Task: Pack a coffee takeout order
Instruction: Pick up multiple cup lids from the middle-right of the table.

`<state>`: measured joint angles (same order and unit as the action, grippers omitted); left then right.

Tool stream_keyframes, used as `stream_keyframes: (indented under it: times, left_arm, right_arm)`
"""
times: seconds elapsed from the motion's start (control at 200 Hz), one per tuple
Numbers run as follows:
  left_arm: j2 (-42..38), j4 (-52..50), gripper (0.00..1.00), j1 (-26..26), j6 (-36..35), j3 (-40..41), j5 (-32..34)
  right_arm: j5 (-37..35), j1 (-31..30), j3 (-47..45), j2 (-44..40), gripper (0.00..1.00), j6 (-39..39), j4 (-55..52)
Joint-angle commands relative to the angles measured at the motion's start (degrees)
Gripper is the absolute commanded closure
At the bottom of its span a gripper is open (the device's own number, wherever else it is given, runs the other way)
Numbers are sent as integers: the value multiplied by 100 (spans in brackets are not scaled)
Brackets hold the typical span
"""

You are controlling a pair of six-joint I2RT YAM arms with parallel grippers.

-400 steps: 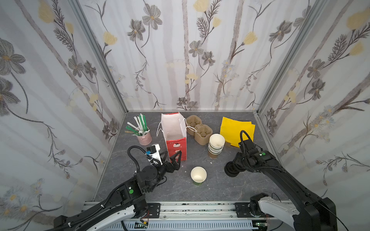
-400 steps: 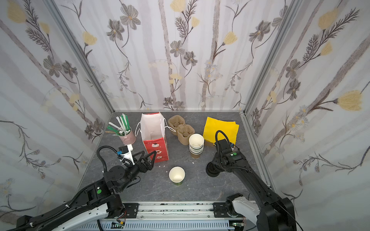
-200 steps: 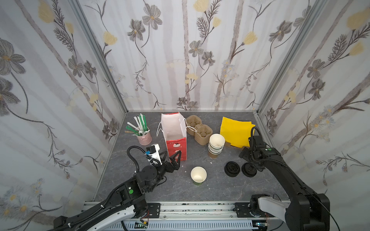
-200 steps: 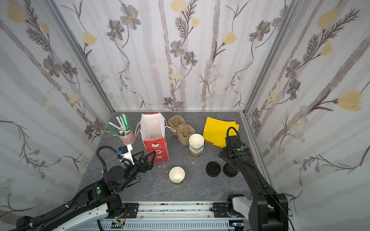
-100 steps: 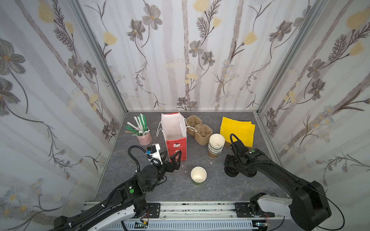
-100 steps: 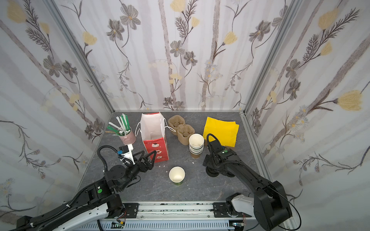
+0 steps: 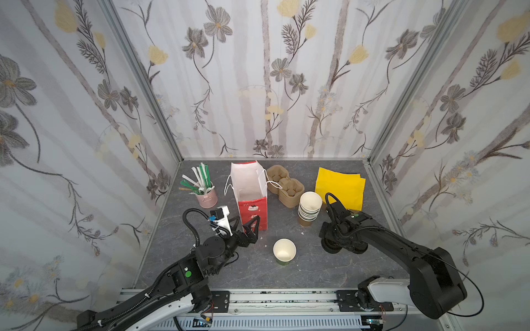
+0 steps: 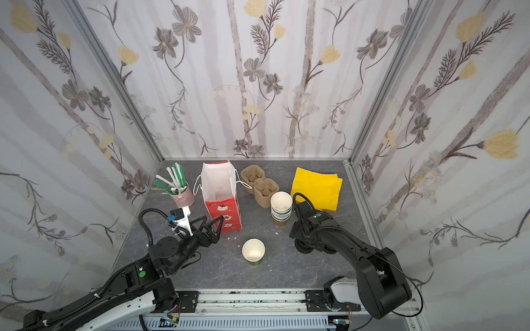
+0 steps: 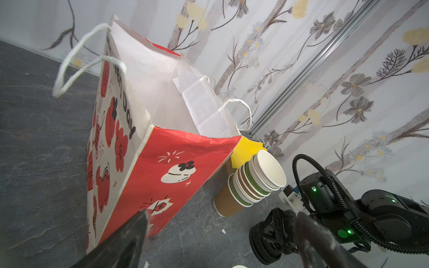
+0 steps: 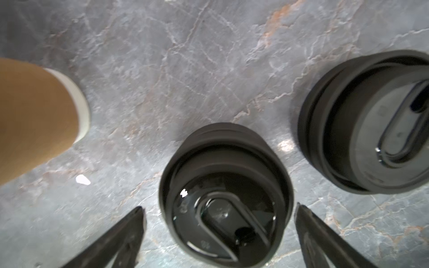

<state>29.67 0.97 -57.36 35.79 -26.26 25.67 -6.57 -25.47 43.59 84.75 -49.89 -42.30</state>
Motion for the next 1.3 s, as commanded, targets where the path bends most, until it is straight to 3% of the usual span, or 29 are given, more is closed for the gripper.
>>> stream_keyframes:
  times: [0.0,0.749,0.974,1.119,1.294]
  left_arm:
    - [-29,96,0,8,-45,-15,43]
    - [-84,87,0,15,-61,-4,63]
    - [-86,83,0,15,-63,3,78]
    - [-107,87,0,15,-63,7,78]
    - [-119,87,0,16,-59,4,78]
  right_arm:
    - [-339,7,31,81,0,-91,-7]
    - [-132,51,18,543,0,20,349]
    - [-187,66,0,516,5,-30,346]
    - [-161,78,0,574,1,-44,392]
    - [-125,86,-175,619,1,-38,485]
